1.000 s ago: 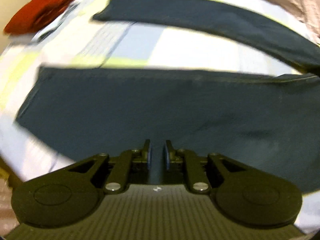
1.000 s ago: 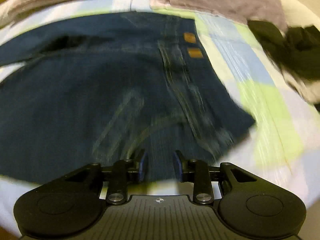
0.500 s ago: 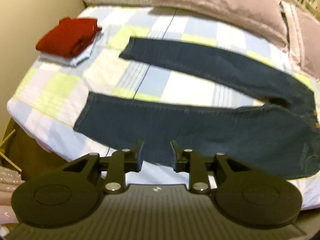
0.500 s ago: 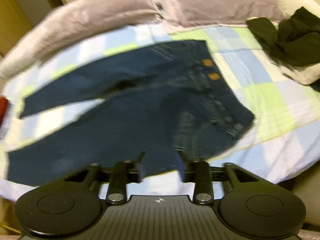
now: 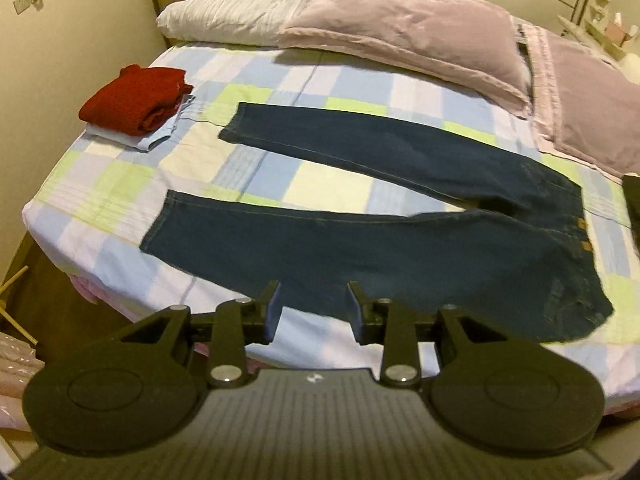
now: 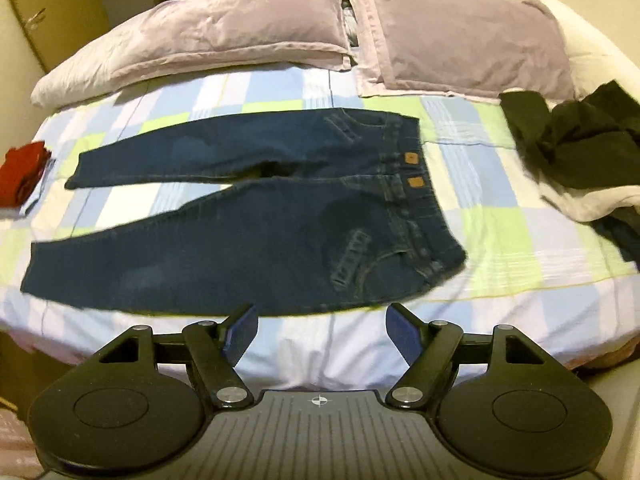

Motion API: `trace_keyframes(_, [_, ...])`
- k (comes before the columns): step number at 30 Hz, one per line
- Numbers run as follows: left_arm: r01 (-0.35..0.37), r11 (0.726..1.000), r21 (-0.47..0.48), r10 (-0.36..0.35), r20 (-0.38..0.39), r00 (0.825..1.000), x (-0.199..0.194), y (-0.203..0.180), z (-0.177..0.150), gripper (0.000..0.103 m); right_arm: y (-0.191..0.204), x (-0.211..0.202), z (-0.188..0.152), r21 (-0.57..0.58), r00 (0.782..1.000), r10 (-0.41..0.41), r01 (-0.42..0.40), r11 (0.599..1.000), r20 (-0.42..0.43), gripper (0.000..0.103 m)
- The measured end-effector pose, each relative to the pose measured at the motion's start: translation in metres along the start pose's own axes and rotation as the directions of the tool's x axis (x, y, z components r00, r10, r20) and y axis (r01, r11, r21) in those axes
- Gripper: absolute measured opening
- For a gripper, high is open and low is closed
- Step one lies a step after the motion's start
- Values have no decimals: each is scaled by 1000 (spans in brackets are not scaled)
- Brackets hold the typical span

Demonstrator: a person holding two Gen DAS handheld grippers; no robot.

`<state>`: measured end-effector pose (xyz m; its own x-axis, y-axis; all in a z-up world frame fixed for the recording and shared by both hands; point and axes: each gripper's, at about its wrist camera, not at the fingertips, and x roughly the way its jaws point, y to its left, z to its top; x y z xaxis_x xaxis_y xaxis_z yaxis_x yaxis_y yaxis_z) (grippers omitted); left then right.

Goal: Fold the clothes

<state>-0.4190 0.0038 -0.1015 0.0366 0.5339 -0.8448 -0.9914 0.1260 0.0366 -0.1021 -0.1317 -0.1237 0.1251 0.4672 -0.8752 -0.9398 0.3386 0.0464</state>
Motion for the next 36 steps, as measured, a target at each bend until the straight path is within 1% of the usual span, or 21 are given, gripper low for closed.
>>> trace_keyframes(5, [15, 1000, 17, -15, 12, 1000, -34, -32, -39, 34, -18, -31, -30, -23, 1000, -1, 1, 1000, 21, 74])
trace_keyframes(11, [9, 1000, -3, -9, 23, 1000, -68, -47, -80, 35, -34, -56, -60, -38, 1000, 25, -24, 999, 17, 74])
trace_keyframes(13, [0, 1000, -14, 0, 33, 999, -76, -45, -86, 35, -35, -63, -66, -48, 999, 41, -40, 998, 20, 74])
trace_keyframes(15, [-8, 1000, -24, 9, 44, 999, -85, -44, -91, 38, -35, -70, -70, -67, 998, 53, -51, 996, 30, 74])
trace_keyframes(18, [-21, 999, -41, 23, 59, 998, -97, -42, -100, 39, -34, -77, -74, -90, 997, 63, -59, 994, 41, 74])
trace_keyframes(24, [-43, 997, -63, 48, 67, 997, -114, -39, -114, 41, -31, -79, -79, -115, 996, 88, -86, 990, 16, 74])
trace_keyframes(36, [-62, 998, -25, 64, 65, 996, -131, -49, -129, 45, -35, -82, -96, -102, 994, 108, -109, 989, -16, 74])
